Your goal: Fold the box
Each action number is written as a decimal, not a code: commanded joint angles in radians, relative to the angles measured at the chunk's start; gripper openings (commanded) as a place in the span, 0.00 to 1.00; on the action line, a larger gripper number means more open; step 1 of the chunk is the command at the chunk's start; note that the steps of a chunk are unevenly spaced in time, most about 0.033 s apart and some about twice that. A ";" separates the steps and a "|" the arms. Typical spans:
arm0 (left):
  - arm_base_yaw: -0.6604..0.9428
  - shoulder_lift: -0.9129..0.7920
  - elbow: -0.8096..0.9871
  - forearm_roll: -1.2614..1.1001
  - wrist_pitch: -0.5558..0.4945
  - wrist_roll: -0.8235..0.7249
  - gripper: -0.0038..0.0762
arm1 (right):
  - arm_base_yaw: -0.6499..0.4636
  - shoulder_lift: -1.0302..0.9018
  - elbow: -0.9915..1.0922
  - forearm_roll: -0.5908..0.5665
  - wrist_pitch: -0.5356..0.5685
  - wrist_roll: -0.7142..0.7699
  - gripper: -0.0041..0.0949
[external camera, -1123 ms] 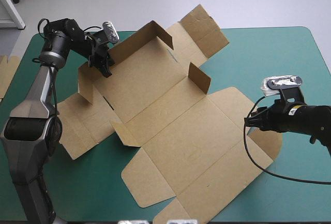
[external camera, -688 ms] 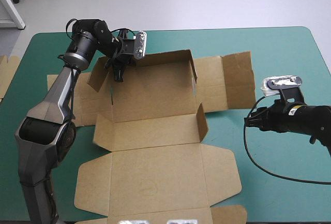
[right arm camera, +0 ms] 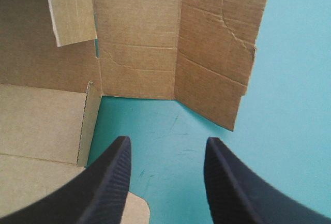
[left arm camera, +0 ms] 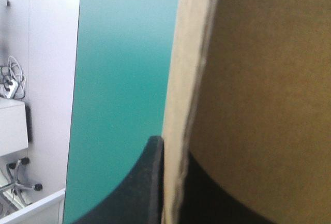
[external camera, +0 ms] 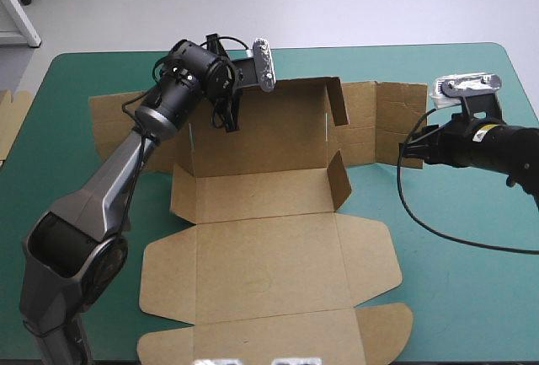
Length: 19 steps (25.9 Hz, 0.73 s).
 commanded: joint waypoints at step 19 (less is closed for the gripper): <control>-0.272 -0.378 0.708 0.682 -0.420 -0.652 0.03 | -0.016 0.385 -0.767 -0.138 0.271 0.048 0.46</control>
